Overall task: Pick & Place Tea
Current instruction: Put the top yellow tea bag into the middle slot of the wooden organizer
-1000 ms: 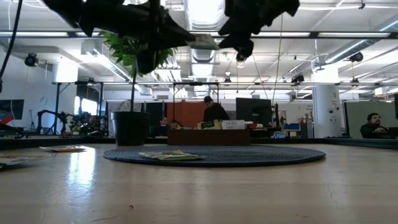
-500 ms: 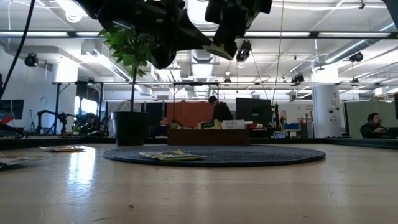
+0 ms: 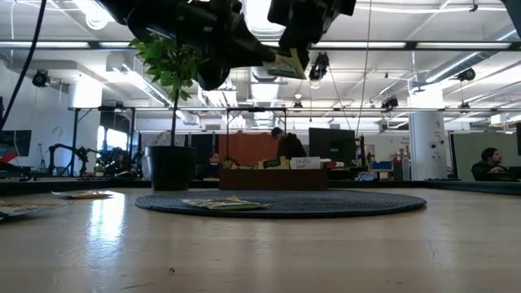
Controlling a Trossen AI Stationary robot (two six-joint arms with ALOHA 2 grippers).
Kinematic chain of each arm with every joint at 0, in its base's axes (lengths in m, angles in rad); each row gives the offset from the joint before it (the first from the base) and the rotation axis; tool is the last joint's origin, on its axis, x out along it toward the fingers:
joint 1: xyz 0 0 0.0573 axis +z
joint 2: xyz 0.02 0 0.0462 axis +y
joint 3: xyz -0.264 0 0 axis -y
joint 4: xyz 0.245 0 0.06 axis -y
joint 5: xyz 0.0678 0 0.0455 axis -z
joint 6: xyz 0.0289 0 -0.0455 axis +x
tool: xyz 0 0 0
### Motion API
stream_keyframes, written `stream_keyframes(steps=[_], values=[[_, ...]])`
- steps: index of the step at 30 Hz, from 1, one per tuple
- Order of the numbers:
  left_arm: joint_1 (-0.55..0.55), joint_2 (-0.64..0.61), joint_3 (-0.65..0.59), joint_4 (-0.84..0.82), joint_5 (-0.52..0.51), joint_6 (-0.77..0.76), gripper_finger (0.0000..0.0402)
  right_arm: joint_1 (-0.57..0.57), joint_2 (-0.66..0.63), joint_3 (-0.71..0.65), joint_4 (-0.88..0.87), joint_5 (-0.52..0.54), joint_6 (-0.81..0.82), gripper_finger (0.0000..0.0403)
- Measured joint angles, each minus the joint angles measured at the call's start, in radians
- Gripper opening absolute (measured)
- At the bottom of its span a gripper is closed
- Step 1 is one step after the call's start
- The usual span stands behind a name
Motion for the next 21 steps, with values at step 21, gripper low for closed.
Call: stream_keyframes(steps=[21], values=[[0.007, -0.002, 0.007, 0.020, -0.017, -0.001, 0.0004, 0.031, -0.002, -0.013, -0.023, 0.048, -0.086, 0.0009]])
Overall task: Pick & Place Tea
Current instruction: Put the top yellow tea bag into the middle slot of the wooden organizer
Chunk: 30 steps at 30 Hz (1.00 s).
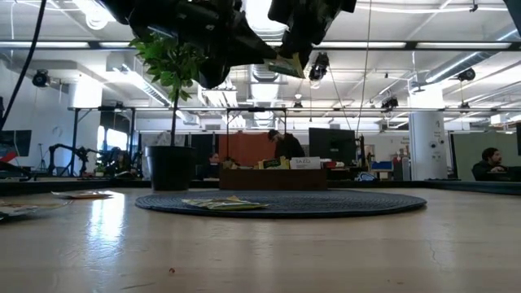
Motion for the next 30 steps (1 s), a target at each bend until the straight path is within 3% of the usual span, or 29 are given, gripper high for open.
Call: stream_keyframes(steps=[7, 10, 13, 30], values=[[-0.007, -0.046, -0.006, -0.173, -0.118, -0.079, 0.0087, -0.019, 0.000, 0.001, -0.009, 0.128, -0.011, 0.0008], [-0.023, -0.081, -0.007, -0.307, -0.237, -0.127, 0.0127, -0.040, 0.000, 0.001, 0.031, 0.249, -0.008, 0.0008], [-0.040, -0.123, -0.008, -0.392, -0.291, -0.176, 0.0152, -0.071, 0.004, -0.003, 0.135, 0.353, -0.008, 0.0008], [-0.105, -0.215, -0.008, -0.471, -0.307, -0.244, 0.0161, -0.239, 0.262, -0.007, 0.315, 0.403, -0.033, 0.0008]])
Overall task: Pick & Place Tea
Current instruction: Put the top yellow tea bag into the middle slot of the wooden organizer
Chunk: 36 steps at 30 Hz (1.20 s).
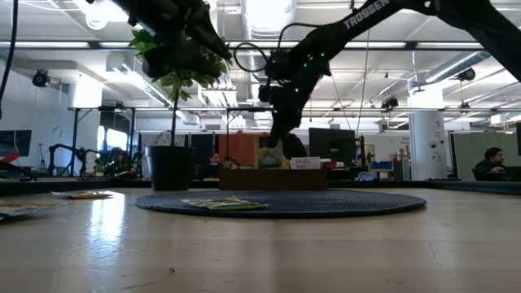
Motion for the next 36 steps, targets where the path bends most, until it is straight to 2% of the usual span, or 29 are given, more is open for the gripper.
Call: stream_keyframes(steps=[7, 15, 20, 29, 32, 36], values=[[-0.002, -0.002, 0.000, 0.000, -0.052, 0.004, 0.0161, -0.031, 0.014, 0.000, 0.011, 0.004, -0.011, 0.0008], [-0.001, -0.002, 0.000, -0.003, -0.053, 0.008, 0.0161, -0.053, 0.017, -0.012, 0.003, -0.006, -0.018, 0.0008], [0.000, -0.002, 0.000, -0.005, -0.053, 0.008, 0.0161, -0.053, 0.017, -0.041, 0.004, -0.070, -0.002, 0.0008], [0.000, -0.002, 0.000, -0.004, -0.053, 0.003, 0.0161, -0.052, 0.017, -0.074, 0.065, -0.074, 0.057, 0.0010], [0.000, -0.002, 0.000, -0.004, -0.053, 0.003, 0.0161, -0.052, 0.017, -0.074, 0.074, -0.074, 0.058, 0.0025], [0.000, -0.002, 0.000, -0.004, -0.053, 0.003, 0.0161, -0.052, 0.017, -0.074, 0.072, -0.074, 0.102, 0.0066]])
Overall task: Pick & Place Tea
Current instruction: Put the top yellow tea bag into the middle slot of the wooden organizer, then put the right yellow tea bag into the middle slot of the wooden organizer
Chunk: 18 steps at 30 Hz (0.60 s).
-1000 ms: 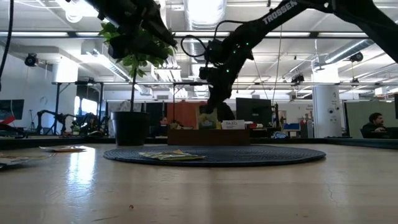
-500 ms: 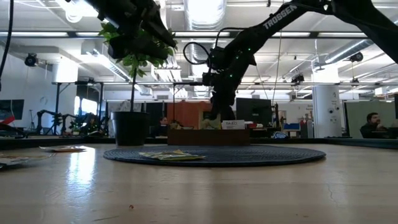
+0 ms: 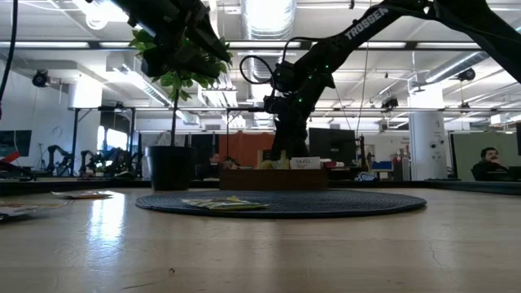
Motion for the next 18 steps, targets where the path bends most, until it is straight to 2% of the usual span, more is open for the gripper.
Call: stream_keyframes(steps=[5, 9, 18], values=[[0.000, 0.000, 0.000, 0.000, 0.000, -0.002, 0.0161, 0.002, -0.001, 0.000, -0.004, 0.000, 0.008, 0.0122], [0.000, 0.000, 0.000, 0.000, 0.000, -0.002, 0.0161, 0.004, -0.025, 0.000, 0.008, 0.001, 0.004, 0.0149], [0.000, 0.000, 0.000, 0.000, 0.000, -0.002, 0.0161, 0.009, -0.101, 0.002, 0.015, 0.010, 0.007, 0.0156]])
